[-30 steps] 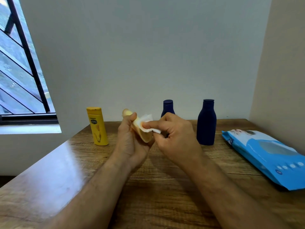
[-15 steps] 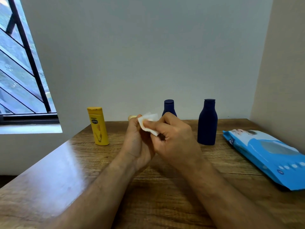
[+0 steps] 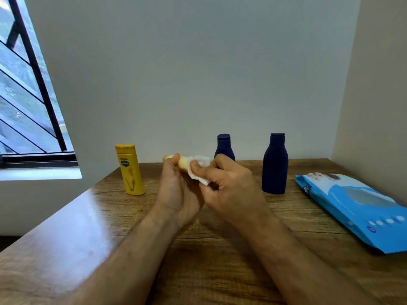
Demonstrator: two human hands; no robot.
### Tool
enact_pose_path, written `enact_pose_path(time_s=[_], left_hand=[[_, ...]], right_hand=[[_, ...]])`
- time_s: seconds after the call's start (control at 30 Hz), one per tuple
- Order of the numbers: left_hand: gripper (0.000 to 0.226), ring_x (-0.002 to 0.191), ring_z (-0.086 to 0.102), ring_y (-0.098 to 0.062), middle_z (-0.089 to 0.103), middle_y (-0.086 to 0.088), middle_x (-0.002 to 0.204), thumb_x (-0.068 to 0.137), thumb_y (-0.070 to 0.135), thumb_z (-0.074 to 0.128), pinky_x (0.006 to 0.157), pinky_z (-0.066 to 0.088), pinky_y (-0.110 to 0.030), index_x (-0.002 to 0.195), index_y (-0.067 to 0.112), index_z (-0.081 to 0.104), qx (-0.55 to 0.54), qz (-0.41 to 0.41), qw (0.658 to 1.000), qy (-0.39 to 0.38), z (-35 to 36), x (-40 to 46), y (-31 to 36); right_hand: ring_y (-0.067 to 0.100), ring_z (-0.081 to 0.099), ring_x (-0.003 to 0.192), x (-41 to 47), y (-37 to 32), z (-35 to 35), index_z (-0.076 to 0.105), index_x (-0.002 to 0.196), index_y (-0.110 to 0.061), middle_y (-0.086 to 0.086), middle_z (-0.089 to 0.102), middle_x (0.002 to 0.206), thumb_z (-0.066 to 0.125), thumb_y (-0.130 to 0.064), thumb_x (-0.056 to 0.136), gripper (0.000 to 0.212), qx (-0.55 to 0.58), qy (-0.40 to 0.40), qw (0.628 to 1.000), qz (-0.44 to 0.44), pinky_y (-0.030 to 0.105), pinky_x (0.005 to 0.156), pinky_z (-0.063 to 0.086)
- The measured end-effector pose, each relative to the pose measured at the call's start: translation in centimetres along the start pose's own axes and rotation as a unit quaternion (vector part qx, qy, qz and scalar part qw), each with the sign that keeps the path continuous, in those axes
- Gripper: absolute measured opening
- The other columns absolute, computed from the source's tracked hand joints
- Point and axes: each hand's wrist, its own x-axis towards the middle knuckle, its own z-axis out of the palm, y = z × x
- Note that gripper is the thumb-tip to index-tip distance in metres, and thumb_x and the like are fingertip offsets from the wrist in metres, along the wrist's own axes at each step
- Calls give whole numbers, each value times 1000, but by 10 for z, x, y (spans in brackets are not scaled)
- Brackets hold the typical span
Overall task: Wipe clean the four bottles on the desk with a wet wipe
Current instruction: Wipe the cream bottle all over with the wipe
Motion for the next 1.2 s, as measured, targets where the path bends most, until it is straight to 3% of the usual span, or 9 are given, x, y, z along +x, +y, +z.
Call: enact_pose_path(time_s=[0.2, 0.37, 0.47, 0.63, 0.8, 0.93, 1.0, 1.1, 1.2], left_hand=[[47, 108, 63, -38, 55, -23, 109, 102, 49, 38, 91, 57, -51, 99, 6, 55, -47, 43, 997, 41, -7, 7, 8], [67, 74, 75, -30, 69, -20, 83, 102, 52, 35, 61, 61, -39, 84, -3, 68, -14, 12, 1000, 24, 0, 0, 2], [62, 71, 75, -28, 71, -20, 79, 103, 48, 34, 57, 61, -36, 92, -4, 65, -2, 0, 1000, 8, 5, -3, 2], [44, 94, 65, -29, 62, -18, 97, 101, 45, 39, 98, 53, -43, 104, 4, 57, -52, 36, 997, 38, -4, 6, 8], [48, 102, 64, -33, 64, -22, 106, 99, 39, 38, 113, 38, -50, 120, -1, 55, -25, 18, 999, 19, -3, 5, 6], [65, 95, 65, -29, 66, -19, 104, 82, 30, 42, 96, 50, -43, 136, -3, 54, 39, 19, 999, -1, -3, 2, 4], [58, 93, 68, -27, 70, -17, 103, 78, 20, 38, 84, 55, -39, 125, -4, 62, 65, 33, 997, -12, -4, 3, -1], [33, 78, 67, -22, 72, -6, 77, 72, 10, 43, 68, 57, -34, 94, 4, 66, 176, 70, 982, 13, -2, 2, -8], [31, 68, 57, -16, 61, -2, 69, 57, 8, 48, 58, 49, -28, 85, 9, 61, 354, 146, 923, 45, -4, 1, -6]], right_hand=[[1, 42, 68, -3, 10, -1, 71, 116, -18, -17, 39, 83, 67, -19, 89, 28, -18, -84, 996, 39, 4, 58, 30], [0, 40, 65, -2, -3, -3, 72, 113, -17, -13, 46, 80, 67, -21, 89, 24, -9, -46, 999, 4, 1, 53, 26], [0, 39, 63, -1, -4, -1, 73, 111, -14, -14, 43, 79, 70, -17, 87, 25, 7, -6, 1000, -13, 0, 53, 29], [0, 47, 61, 0, 14, 3, 73, 113, -15, -13, 51, 77, 71, -17, 87, 27, 31, 6, 997, 76, 7, 54, 40], [5, 53, 66, 1, 13, -4, 74, 111, -15, -6, 60, 81, 73, -12, 83, 28, 89, 24, 993, 76, 9, 55, 44], [3, 53, 73, 1, 13, -3, 72, 114, -20, -6, 58, 85, 69, -14, 87, 28, 71, -20, 993, 89, 7, 61, 43], [4, 54, 73, 3, 15, -2, 72, 116, -21, -7, 56, 84, 68, -14, 88, 29, 64, 4, 992, 113, 9, 60, 44], [3, 52, 67, 7, 17, -5, 72, 115, -19, -10, 52, 78, 68, -10, 88, 29, 83, 54, 987, 123, 8, 57, 42], [4, 50, 63, 8, 12, -7, 73, 113, -16, -6, 53, 75, 68, -5, 86, 29, 93, 96, 986, 103, 6, 55, 39]])
